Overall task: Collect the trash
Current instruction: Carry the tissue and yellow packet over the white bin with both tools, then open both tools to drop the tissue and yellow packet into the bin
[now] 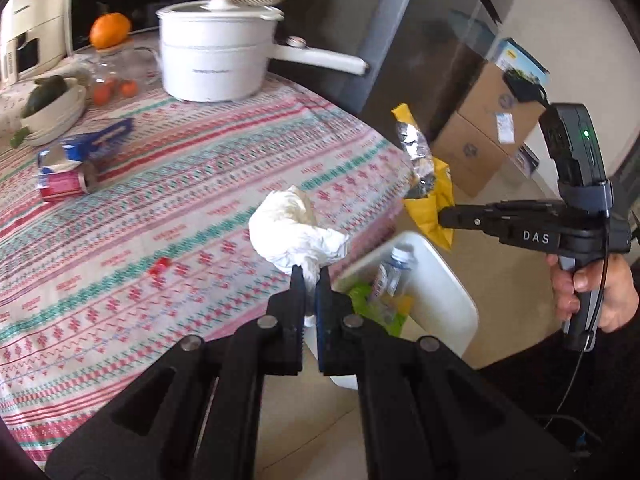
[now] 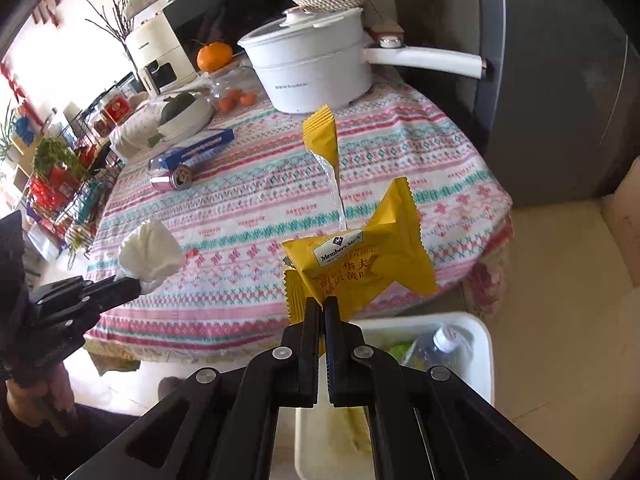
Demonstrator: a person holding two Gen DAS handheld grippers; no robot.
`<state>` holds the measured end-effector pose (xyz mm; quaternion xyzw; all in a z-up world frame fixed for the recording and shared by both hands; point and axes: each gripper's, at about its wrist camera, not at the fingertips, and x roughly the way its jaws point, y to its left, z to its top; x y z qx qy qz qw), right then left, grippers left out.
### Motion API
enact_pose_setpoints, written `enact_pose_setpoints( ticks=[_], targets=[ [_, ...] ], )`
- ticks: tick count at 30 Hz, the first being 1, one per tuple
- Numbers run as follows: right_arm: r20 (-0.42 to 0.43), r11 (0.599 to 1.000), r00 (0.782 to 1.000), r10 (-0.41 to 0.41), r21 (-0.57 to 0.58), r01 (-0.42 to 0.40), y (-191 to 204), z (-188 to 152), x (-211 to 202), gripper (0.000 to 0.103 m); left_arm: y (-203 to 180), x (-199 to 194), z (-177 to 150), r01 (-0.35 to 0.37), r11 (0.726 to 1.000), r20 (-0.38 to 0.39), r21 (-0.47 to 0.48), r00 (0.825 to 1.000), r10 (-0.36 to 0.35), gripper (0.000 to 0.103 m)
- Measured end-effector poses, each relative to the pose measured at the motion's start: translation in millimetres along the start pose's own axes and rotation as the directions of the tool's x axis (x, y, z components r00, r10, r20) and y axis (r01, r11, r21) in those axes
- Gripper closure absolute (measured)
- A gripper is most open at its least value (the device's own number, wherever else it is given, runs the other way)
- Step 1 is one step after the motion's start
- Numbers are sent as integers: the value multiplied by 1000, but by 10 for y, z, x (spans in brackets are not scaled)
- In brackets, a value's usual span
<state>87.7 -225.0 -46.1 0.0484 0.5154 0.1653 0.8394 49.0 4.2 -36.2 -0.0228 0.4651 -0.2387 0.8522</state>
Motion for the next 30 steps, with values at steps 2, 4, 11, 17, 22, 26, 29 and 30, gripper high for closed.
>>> enact_pose_setpoints(
  ticks=[2,4,11,17,22,26,29,30],
  targets=[
    [-24,1000,1000,2,0,-2,-91,-114,-11,100,-141,98,-48,25,999,-30,33,999,-24,98],
    [-47,1000,999,0,8,1,-184,-211,-12,99,-272,218,-93,47,997,-63,68,997,-42,98],
    [-148,999,989,-30,37,36,-544,-578,87,99,-729,637,-307,121,979,-185,166,979,-90,98],
    [-201,997,979,-45,55,57,-762,-778,128,99,-1016,946,-479,153,961,-257,228,962,-92,97],
    [-223,996,973,-51,64,66,-864,-863,127,98,-1089,1090,-548,148,957,-289,248,955,-72,92],
    [-234,995,971,-56,69,74,-908,-880,116,98,-1088,1107,-559,125,960,-286,252,957,-49,65],
    [-243,995,968,-56,70,75,-915,-890,126,98,-1073,1075,-538,110,960,-272,258,962,-37,56],
    [-247,995,967,-55,69,74,-915,-896,129,97,-1060,1071,-533,103,960,-267,260,963,-31,54]
  ],
)
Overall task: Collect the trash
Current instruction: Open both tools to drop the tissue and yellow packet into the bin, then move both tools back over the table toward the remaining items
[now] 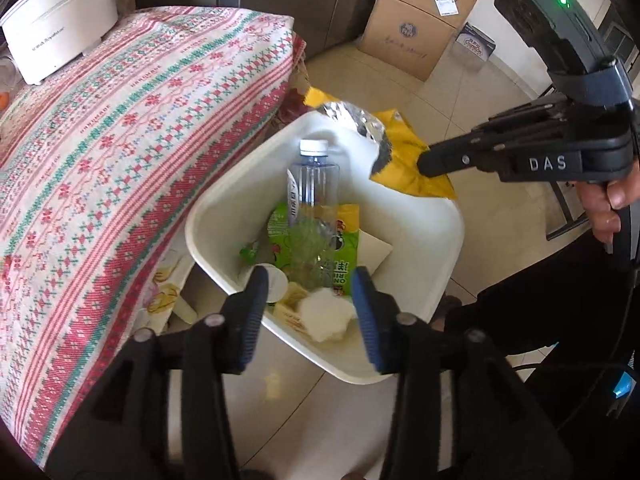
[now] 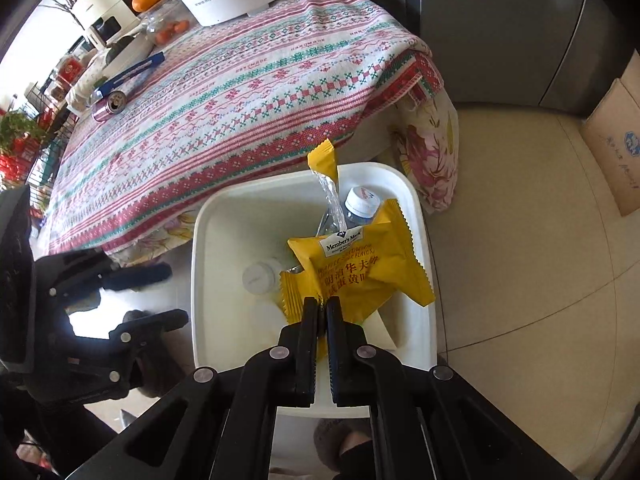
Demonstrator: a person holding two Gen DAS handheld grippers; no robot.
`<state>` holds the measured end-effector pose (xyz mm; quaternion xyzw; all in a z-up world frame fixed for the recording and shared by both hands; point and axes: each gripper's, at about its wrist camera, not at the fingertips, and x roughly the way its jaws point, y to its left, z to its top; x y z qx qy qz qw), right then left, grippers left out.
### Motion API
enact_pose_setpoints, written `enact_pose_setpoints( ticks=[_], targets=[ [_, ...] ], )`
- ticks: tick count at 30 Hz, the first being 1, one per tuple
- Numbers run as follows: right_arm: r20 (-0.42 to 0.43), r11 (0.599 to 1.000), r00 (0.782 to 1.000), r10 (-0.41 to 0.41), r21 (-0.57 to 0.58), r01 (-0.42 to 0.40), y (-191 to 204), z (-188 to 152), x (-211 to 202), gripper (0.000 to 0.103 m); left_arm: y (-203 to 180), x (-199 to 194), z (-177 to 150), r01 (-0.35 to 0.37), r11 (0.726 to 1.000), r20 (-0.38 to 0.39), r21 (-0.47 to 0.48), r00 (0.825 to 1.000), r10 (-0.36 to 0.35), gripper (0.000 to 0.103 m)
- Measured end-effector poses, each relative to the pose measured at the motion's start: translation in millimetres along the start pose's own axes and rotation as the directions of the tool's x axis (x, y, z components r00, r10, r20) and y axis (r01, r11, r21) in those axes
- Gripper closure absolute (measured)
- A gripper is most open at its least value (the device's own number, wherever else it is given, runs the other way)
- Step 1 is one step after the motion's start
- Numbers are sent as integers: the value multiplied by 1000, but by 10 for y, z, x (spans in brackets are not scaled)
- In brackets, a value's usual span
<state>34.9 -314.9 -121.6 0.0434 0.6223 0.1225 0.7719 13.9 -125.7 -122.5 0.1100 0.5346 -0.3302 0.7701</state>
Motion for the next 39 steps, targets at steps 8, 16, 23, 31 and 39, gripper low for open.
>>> enact_pose_setpoints(
  ticks=[8,16,23,31,39],
  targets=[
    [-31,1000,1000,-1,-3,1,24,1,56,92,150,-59,-38,-25,999,1,-32,1000,25,36],
    [-66,1000,998,-5,25,6,52,-2,119,41,251,-106,-94,-97,994,-5,-47,995,97,21],
    [-47,999,999,-14,28,15,93,79,79,35,375,-164,-115,-125,990,-6,-72,992,124,21],
    [-36,999,999,-23,33,24,160,163,73,35,603,-354,-100,-156,979,29,-132,986,161,20],
    [20,1000,999,-28,2,28,433,403,-32,35,1078,-648,-70,-213,945,67,-247,969,236,19]
  ],
)
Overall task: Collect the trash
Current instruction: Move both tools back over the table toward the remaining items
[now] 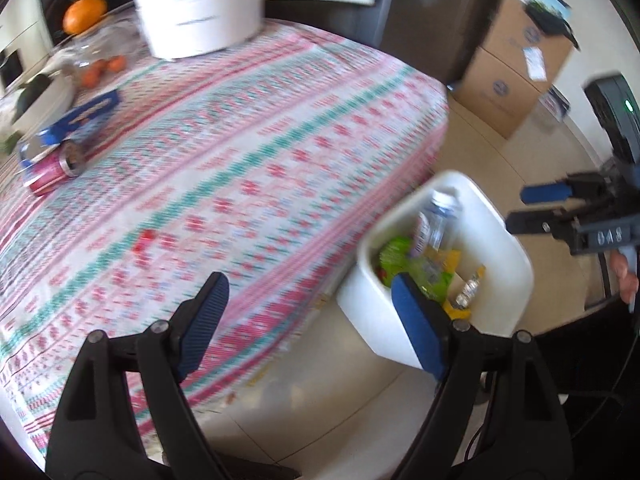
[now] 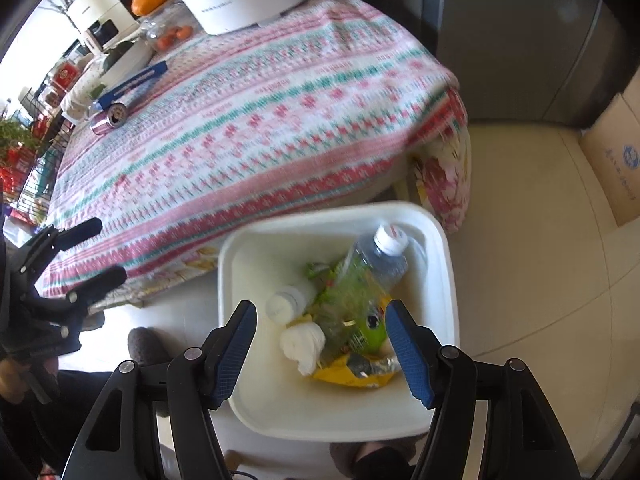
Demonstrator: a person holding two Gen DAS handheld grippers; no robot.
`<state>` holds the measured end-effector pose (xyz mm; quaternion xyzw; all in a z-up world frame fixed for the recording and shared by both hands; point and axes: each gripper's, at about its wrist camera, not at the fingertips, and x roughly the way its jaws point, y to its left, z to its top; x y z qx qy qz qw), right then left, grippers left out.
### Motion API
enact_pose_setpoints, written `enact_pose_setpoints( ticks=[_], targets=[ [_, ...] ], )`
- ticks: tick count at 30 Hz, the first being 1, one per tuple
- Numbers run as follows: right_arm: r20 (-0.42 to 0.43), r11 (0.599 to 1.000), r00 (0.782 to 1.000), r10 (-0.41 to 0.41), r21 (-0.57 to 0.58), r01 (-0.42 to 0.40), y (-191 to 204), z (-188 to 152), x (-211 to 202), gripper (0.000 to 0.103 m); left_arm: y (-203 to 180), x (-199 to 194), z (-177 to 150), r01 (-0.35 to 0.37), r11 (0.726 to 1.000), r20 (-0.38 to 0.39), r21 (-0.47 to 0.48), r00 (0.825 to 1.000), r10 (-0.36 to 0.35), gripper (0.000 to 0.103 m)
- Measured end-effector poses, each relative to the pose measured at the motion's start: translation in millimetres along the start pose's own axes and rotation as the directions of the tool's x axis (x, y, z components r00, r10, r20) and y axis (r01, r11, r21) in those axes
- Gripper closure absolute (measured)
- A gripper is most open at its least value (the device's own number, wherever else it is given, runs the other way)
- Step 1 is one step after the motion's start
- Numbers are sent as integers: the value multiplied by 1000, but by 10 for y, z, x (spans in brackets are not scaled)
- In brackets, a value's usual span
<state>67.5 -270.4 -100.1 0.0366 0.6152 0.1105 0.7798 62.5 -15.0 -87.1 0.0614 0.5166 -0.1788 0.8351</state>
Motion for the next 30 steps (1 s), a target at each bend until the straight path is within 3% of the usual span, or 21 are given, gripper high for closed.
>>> enact_pose_setpoints(
  ticks=[6,11,17,24,30],
  targets=[
    [30,999,1000,3,-38,-2,309,206,-33,34,523,-119,138,-64,991,38,-116,997,69,19],
    [44,998,999,10,-64,-7,574,390,-17,34,1049,-206,207,-116,964,69,-241,988,136,19],
    [61,994,998,8,-113,-1,933,603,62,33,1694,-241,197,-194,926,130,-323,961,246,19],
    [45,989,999,9,-147,-2,1224,849,281,32,2509,-119,197,-131,911,156,-391,966,206,16],
    [37,991,998,48,-123,-43,1477,1308,424,31,2934,27,89,-154,890,131,-430,964,231,16]
  ],
)
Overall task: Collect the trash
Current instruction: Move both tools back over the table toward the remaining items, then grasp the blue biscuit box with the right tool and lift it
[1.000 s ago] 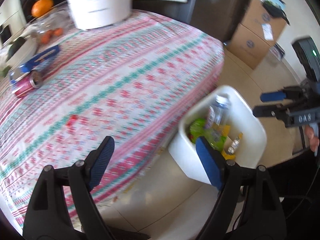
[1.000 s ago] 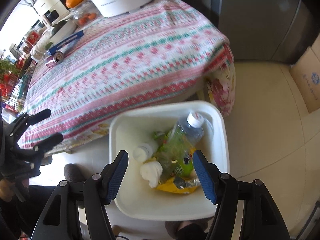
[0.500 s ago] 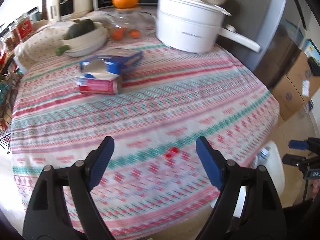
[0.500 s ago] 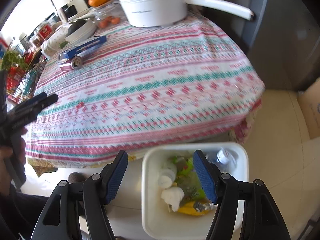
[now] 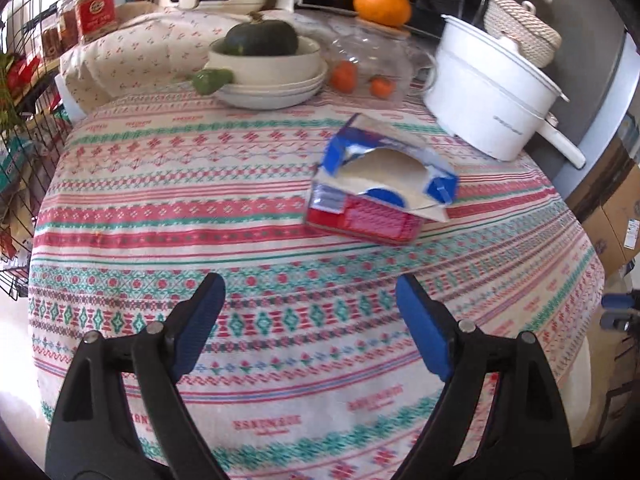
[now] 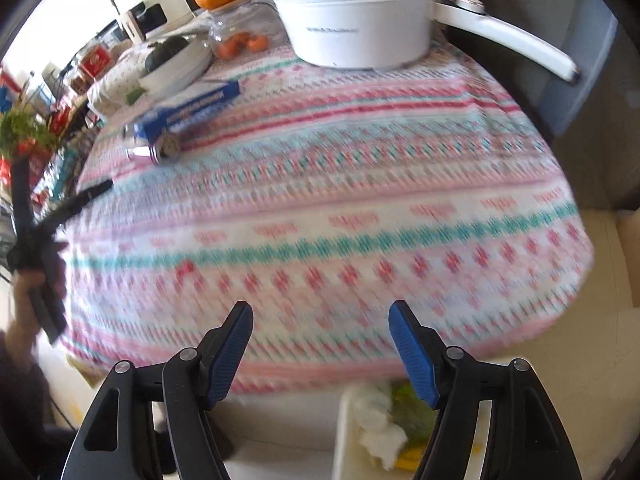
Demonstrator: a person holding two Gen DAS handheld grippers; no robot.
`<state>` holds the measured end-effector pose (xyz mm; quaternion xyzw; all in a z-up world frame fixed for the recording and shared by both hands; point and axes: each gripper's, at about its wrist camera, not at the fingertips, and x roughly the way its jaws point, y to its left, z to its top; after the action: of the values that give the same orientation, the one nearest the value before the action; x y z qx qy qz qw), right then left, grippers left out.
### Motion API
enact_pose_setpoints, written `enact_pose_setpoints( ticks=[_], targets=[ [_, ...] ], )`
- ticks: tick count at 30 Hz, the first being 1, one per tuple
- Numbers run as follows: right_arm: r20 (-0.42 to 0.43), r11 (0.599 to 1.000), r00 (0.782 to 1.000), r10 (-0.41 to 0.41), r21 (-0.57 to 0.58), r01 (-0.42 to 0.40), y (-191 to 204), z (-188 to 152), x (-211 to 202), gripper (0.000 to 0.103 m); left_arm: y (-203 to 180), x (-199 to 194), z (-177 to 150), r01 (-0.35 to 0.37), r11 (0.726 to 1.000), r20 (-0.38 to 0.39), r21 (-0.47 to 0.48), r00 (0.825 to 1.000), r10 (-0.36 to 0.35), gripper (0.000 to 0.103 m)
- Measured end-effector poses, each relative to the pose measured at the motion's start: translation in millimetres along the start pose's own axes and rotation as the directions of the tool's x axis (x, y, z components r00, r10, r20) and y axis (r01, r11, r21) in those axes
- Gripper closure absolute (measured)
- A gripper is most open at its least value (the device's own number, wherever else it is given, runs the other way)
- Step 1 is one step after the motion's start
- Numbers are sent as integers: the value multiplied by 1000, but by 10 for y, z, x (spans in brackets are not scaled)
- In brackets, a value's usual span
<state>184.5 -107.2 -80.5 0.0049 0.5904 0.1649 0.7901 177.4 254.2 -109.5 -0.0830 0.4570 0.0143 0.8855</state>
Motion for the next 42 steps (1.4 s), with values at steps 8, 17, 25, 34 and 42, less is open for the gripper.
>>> enact_pose_setpoints(
  ticks=[8,17,25,34,42],
  targets=[
    [44,977,976,213,7,-213,772,1023,622,31,82,17,-106,-73,993,-46,98,996,78,16],
    [113,857,878,466,191,-479,1098,1642,1290,32,165,-147,-112,-23,995,-17,98,1000,25,16],
    [194,646,724,662,343,-682,1012,1695,1671,67,92,-68,-98,3,991,-16,131,1000,-1,16],
    [228,737,767,599,217,-640,724,1627,953,77,-25,-20,-36,51,992,-13,116,999,-50,16],
    [165,903,904,395,109,-415,201,1151,296,79,-83,91,315,91,979,-74,-180,992,-105,16]
  ],
)
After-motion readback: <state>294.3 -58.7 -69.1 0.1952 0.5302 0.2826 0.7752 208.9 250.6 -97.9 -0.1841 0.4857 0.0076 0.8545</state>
